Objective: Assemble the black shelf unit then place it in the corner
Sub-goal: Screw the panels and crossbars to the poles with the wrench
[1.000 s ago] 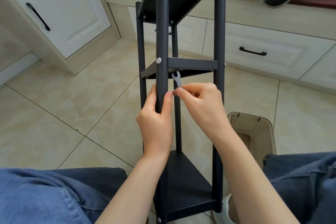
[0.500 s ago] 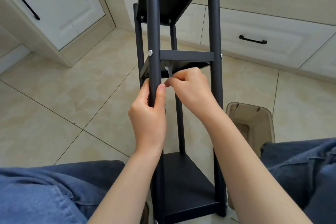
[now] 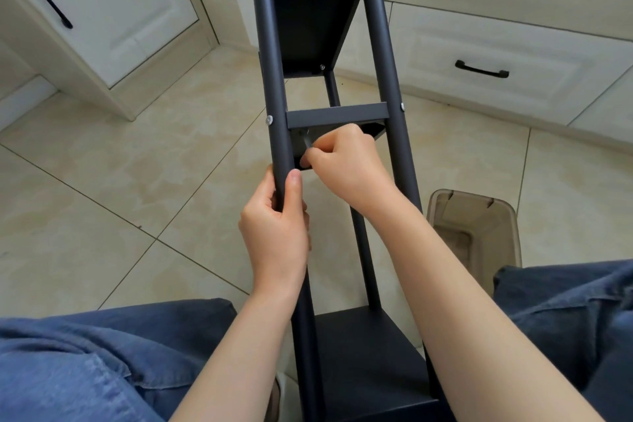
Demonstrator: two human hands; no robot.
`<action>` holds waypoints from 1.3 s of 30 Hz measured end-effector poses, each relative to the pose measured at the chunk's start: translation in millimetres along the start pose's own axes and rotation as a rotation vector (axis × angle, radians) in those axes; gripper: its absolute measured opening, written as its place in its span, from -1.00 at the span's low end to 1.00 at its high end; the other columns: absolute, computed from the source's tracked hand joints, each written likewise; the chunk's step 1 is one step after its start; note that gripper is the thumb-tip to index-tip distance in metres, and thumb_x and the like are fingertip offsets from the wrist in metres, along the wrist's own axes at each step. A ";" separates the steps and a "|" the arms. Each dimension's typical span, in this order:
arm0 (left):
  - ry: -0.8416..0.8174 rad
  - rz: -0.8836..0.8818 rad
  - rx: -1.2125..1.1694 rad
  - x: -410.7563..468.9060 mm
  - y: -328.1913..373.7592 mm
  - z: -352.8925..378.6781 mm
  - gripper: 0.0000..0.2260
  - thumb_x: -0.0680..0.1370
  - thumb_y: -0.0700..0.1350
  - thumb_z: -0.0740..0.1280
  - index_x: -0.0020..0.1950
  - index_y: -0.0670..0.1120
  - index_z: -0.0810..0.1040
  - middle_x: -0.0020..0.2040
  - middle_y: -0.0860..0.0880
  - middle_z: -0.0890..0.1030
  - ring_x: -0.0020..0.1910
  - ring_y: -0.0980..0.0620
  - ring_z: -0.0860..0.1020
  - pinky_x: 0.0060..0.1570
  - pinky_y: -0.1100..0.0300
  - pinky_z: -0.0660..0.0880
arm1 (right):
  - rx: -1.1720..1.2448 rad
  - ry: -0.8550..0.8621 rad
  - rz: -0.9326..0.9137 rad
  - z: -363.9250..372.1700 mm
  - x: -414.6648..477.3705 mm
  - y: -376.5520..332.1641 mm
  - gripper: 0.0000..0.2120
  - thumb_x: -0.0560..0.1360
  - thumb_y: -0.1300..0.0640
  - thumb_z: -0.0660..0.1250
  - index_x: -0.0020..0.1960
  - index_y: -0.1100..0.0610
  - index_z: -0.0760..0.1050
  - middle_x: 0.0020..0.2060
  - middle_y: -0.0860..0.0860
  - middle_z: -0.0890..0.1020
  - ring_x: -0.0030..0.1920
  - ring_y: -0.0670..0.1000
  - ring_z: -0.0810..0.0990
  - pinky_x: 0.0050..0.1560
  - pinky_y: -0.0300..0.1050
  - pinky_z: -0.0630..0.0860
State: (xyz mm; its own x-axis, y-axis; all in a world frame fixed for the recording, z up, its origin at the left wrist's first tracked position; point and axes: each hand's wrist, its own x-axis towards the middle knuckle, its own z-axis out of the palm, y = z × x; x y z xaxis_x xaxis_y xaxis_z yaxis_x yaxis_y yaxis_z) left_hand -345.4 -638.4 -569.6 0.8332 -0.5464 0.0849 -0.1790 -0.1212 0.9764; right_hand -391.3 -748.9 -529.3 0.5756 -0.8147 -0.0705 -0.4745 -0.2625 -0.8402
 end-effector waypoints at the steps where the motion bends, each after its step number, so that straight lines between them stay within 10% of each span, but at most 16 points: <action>1: 0.000 -0.007 -0.004 -1.1 -1.2 0.3 -0.83 0.67 0.02 0.27 -0.06 0.07 0.60 -0.46 0.05 0.41 -0.48 -0.02 0.40 -0.54 0.09 0.36 | 0.000 0.001 -0.004 1.6 0.4 0.2 -0.76 0.54 0.22 0.27 -0.15 0.33 0.64 -0.50 0.05 0.41 -0.49 -0.04 0.33 -0.56 -0.38 0.26; 15: -0.024 -0.022 -0.055 -4.2 -4.9 3.9 -0.83 0.68 0.00 0.27 0.10 0.04 0.64 -0.46 0.09 0.41 -0.47 0.02 0.39 -0.51 0.11 0.36 | -0.061 0.055 -0.130 16.3 7.0 15.7 -0.58 0.55 0.20 0.30 -0.48 0.07 0.41 -0.56 -0.03 0.43 -0.52 -0.09 0.36 -0.48 -0.41 0.26; 27: -0.038 -0.032 -0.086 -8.3 -1.9 4.1 -0.82 0.68 0.00 0.27 0.02 -0.02 0.62 -0.46 0.05 0.43 -0.52 0.01 0.41 -0.57 0.15 0.35 | -0.044 0.279 -0.365 37.8 6.7 34.1 -0.73 0.58 0.24 0.33 -0.26 0.33 0.61 -0.40 0.15 0.62 -0.39 0.10 0.55 -0.29 0.03 0.52; 39: -0.047 -0.016 -0.075 -8.1 0.9 5.4 -0.82 0.68 0.03 0.26 -0.03 0.07 0.62 -0.47 0.06 0.41 -0.52 0.01 0.39 -0.57 0.14 0.34 | -0.014 0.176 -0.238 22.4 3.8 39.9 -0.71 0.58 0.20 0.27 -0.29 0.24 0.53 -0.42 0.06 0.55 -0.39 0.02 0.48 -0.37 -0.15 0.35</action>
State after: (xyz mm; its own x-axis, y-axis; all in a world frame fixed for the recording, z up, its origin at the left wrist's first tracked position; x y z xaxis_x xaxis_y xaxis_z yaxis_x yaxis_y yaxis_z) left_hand -355.1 -638.5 -570.5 0.8099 -0.5834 0.0612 -0.1243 -0.0686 0.9899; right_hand -393.1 -750.9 -575.1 0.5477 -0.8065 0.2227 -0.3503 -0.4628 -0.8143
